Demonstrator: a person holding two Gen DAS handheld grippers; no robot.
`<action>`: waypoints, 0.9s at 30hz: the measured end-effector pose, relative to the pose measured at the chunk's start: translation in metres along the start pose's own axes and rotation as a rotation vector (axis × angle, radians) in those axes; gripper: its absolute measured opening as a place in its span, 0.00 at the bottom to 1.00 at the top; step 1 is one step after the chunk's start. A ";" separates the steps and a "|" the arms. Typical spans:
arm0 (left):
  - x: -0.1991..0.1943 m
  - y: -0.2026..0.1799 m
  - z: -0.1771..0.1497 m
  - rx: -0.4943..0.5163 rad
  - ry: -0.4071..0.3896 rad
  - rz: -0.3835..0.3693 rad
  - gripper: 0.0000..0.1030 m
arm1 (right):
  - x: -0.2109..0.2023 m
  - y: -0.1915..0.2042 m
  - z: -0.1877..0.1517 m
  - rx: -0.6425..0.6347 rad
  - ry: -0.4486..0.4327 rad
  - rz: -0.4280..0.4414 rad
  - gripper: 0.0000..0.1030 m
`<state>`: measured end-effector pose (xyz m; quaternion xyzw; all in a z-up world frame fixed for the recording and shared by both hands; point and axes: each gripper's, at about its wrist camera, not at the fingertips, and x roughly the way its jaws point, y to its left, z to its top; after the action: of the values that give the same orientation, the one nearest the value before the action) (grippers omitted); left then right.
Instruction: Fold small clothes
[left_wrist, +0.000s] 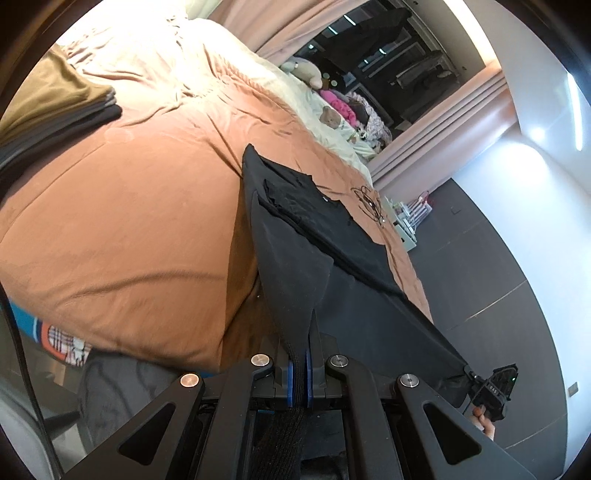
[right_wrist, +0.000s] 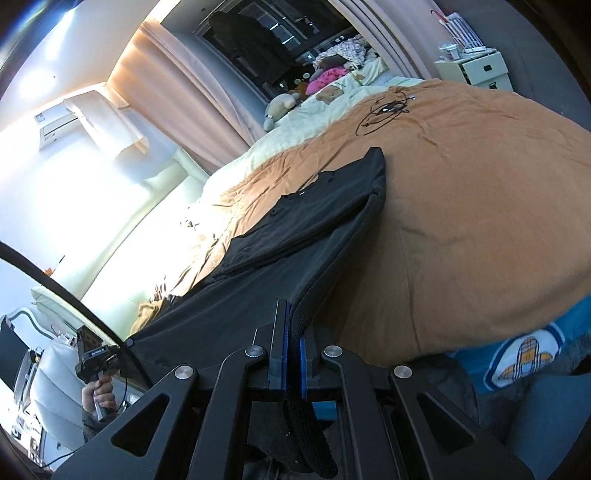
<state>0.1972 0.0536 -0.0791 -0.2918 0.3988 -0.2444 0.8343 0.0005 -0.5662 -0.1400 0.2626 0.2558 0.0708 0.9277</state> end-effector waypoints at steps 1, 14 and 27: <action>-0.002 0.001 -0.003 -0.003 0.000 -0.003 0.03 | -0.003 0.000 -0.004 -0.001 0.003 0.002 0.01; -0.026 0.016 -0.029 0.022 -0.007 0.019 0.03 | -0.017 -0.004 -0.011 0.013 0.026 0.012 0.01; 0.003 -0.021 0.047 0.115 -0.023 0.042 0.04 | 0.022 0.002 0.048 -0.046 -0.061 0.054 0.01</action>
<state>0.2330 0.0508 -0.0421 -0.2380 0.3805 -0.2457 0.8592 0.0444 -0.5802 -0.1131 0.2502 0.2184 0.0935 0.9386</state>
